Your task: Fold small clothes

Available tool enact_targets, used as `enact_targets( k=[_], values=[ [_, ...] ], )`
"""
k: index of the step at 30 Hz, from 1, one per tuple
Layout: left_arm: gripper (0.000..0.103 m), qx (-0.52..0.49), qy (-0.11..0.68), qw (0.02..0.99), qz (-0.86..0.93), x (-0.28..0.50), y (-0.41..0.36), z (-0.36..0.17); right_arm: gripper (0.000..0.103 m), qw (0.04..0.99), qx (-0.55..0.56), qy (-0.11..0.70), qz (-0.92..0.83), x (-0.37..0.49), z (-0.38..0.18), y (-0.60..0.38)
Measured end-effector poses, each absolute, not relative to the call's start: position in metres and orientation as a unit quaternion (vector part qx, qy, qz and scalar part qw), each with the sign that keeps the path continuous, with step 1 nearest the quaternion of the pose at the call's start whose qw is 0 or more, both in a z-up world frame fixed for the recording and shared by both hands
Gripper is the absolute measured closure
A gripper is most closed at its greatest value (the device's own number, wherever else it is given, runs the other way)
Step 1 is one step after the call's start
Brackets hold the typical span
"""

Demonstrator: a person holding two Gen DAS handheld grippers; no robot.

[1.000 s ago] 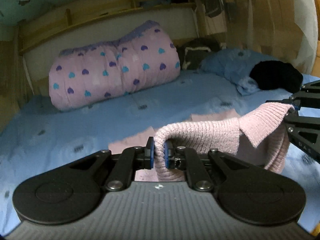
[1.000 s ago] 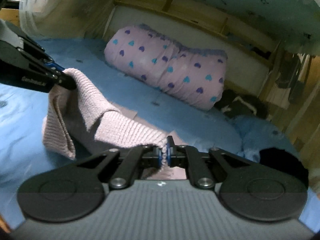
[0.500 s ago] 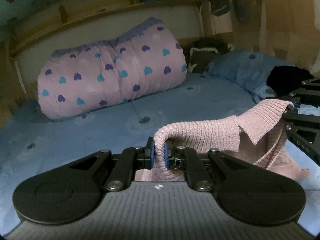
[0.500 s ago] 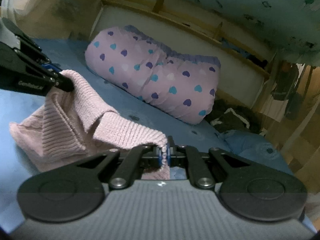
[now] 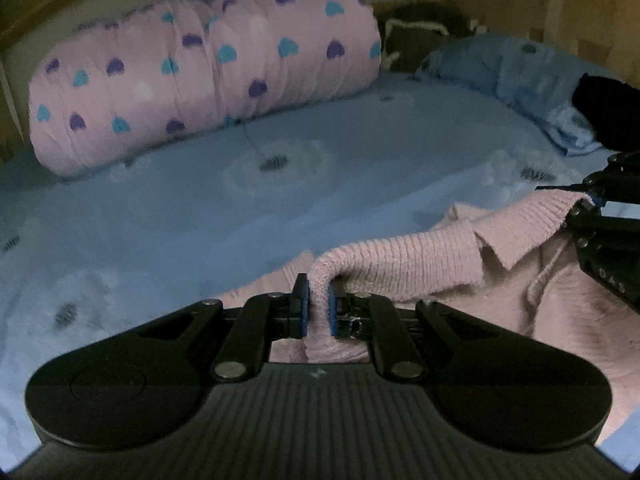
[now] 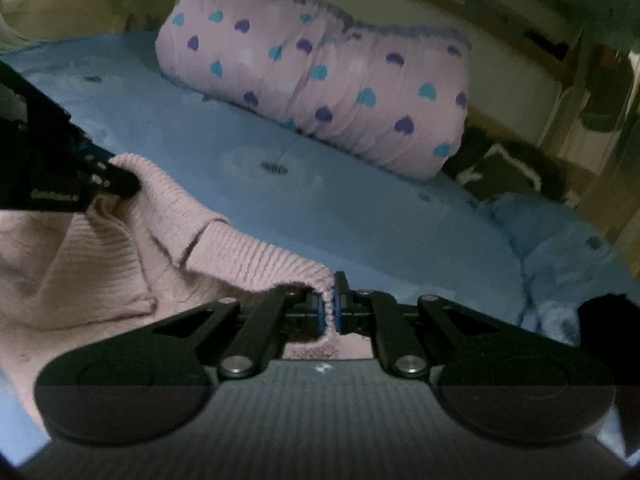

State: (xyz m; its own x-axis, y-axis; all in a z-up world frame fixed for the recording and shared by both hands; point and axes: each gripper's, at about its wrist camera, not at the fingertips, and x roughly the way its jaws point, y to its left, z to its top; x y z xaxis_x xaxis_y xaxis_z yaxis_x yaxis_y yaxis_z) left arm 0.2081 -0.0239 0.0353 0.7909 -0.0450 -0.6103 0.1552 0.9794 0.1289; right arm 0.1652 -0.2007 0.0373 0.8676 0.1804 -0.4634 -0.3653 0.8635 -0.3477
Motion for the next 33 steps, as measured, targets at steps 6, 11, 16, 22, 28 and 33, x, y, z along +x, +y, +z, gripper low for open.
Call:
enact_targets(
  k=[6, 11, 16, 22, 28, 33],
  values=[
    [0.090, 0.094, 0.340, 0.934, -0.054, 0.220, -0.027, 0.013, 0.095, 0.929, -0.214, 0.261, 0.152, 0.189, 0.009, -0.199],
    [0.088, 0.088, 0.346, 0.933, -0.049, 0.215, -0.031, 0.023, 0.093, 0.922, -0.201, 0.292, 0.156, 0.197, -0.006, -0.199],
    [0.071, 0.075, 0.336, 0.938, -0.050, 0.201, -0.028, 0.047, 0.080, 0.927, -0.180, 0.290, 0.157, 0.193, 0.008, -0.205],
    [0.050, 0.091, 0.316, 0.943, -0.050, 0.171, -0.031, 0.076, 0.059, 0.940, -0.152, 0.269, 0.147, 0.173, 0.035, -0.222],
    [0.047, 0.090, 0.319, 0.942, -0.052, 0.133, -0.031, 0.087, 0.059, 0.946, -0.121, 0.263, 0.144, 0.142, 0.054, -0.234],
    [0.046, 0.094, 0.331, 0.937, -0.062, 0.107, -0.032, 0.077, 0.058, 0.943, -0.116, 0.268, 0.161, 0.115, 0.056, -0.236]
  ],
)
